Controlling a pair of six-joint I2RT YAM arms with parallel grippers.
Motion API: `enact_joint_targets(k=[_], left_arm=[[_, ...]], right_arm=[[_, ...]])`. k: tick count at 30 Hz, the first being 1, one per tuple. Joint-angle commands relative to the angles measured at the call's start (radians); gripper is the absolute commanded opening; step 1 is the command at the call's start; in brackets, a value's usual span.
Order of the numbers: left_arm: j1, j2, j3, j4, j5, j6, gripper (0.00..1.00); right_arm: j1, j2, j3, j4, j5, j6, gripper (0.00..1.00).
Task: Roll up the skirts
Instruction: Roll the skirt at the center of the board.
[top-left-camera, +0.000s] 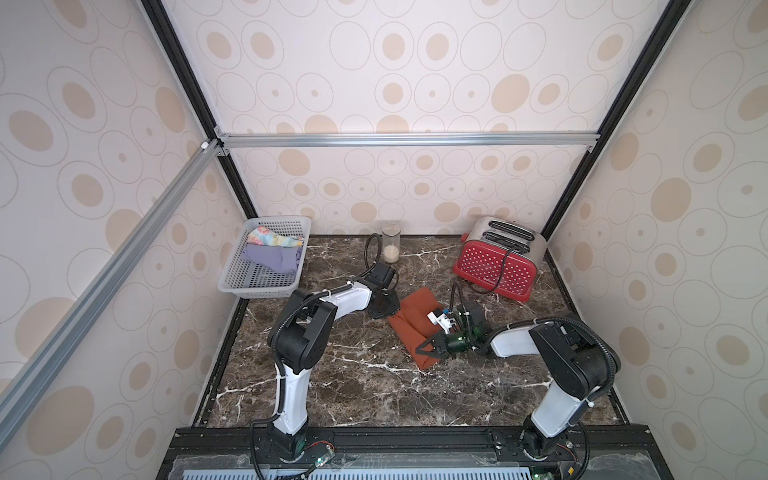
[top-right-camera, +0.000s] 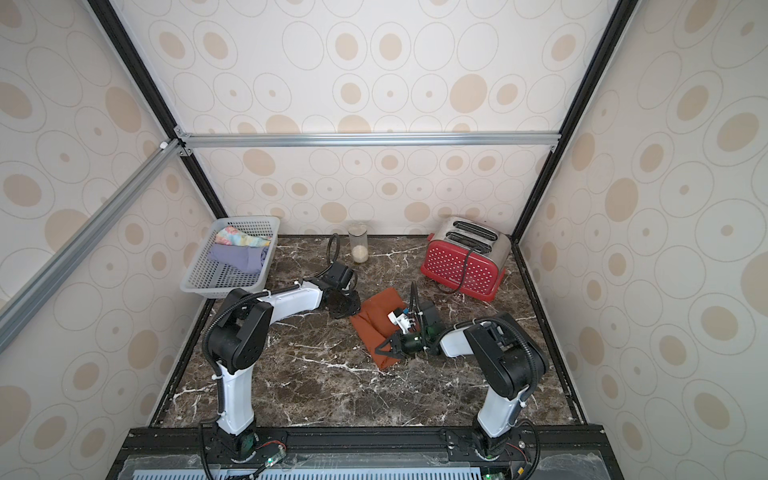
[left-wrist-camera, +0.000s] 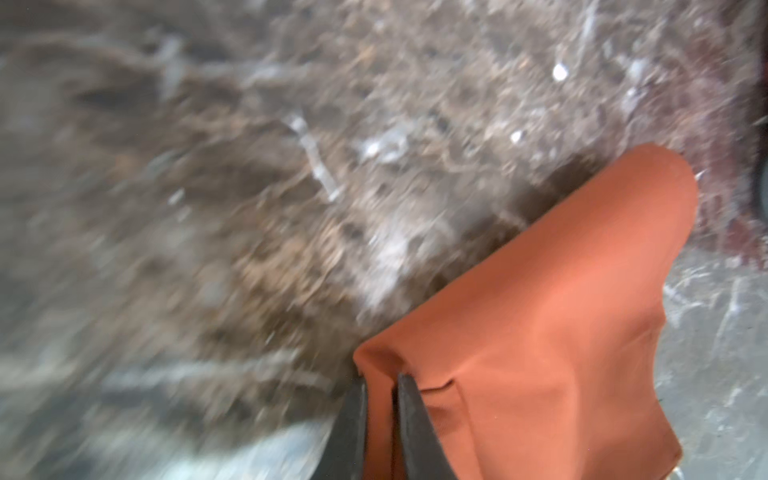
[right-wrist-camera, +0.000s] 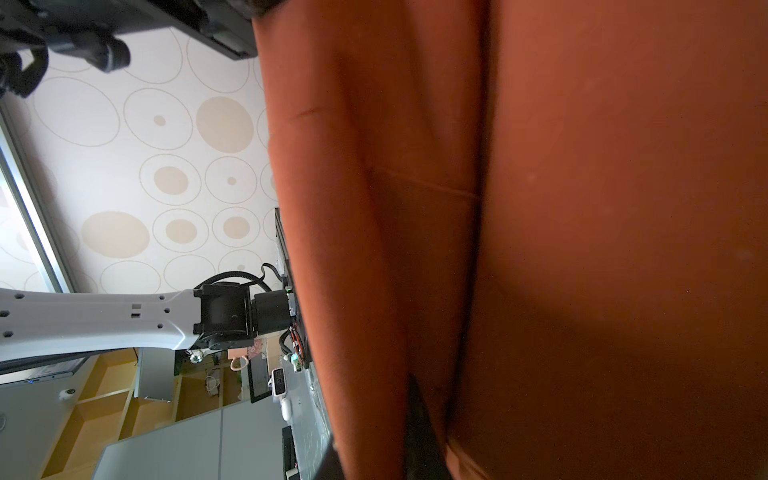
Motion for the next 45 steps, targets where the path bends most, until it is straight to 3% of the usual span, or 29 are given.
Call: enact_joint_targets(k=[1,6,10,16,21,24,27,31,35,39,45], left_arm=[[0.025,-0.111,-0.096,-0.189,-0.095,0.002,0.13],[0.025,-0.299,-0.324,-0.232,-0.074,-0.019,0.12],[0.009,-0.387,-0.437,-0.219,-0.018,-0.040,0.19],[0.009,-0.332,-0.344,-0.286,-0.009,-0.012,0.33],[0.035,-0.274,-0.220,-0.340,0.025,0.036,0.42],[0.059,-0.307,-0.153,-0.410,-0.046,0.056,0.63],[0.069,-0.391,-0.120,-0.451,-0.139,0.082,0.70],[0.048,-0.460,-0.092,-0.486,-0.097,0.172,0.67],[-0.087,-0.507,-0.067,-0.478,-0.059,0.228,0.64],[-0.159,-0.516,-0.122,-0.348,0.024,0.172,0.56],[-0.161,-0.449,-0.181,-0.185,0.031,0.121,0.45]], right_arm=[[0.003,-0.054,-0.041,0.090,0.009,0.091,0.00],[0.048,-0.066,-0.039,0.015,0.073,0.162,0.00],[0.092,-0.001,0.009,-0.142,0.127,0.174,0.00],[0.094,-0.006,0.032,-0.361,0.244,0.132,0.00],[0.092,0.024,0.089,-0.467,0.252,0.101,0.00],[0.086,0.035,0.114,-0.504,0.263,0.087,0.00],[0.067,0.042,0.115,-0.523,0.259,0.084,0.00],[0.057,0.054,0.128,-0.546,0.249,0.067,0.00],[0.057,0.061,0.156,-0.582,0.251,0.039,0.00],[0.057,0.069,0.185,-0.624,0.257,0.010,0.00],[0.057,0.085,0.215,-0.655,0.254,-0.017,0.00]])
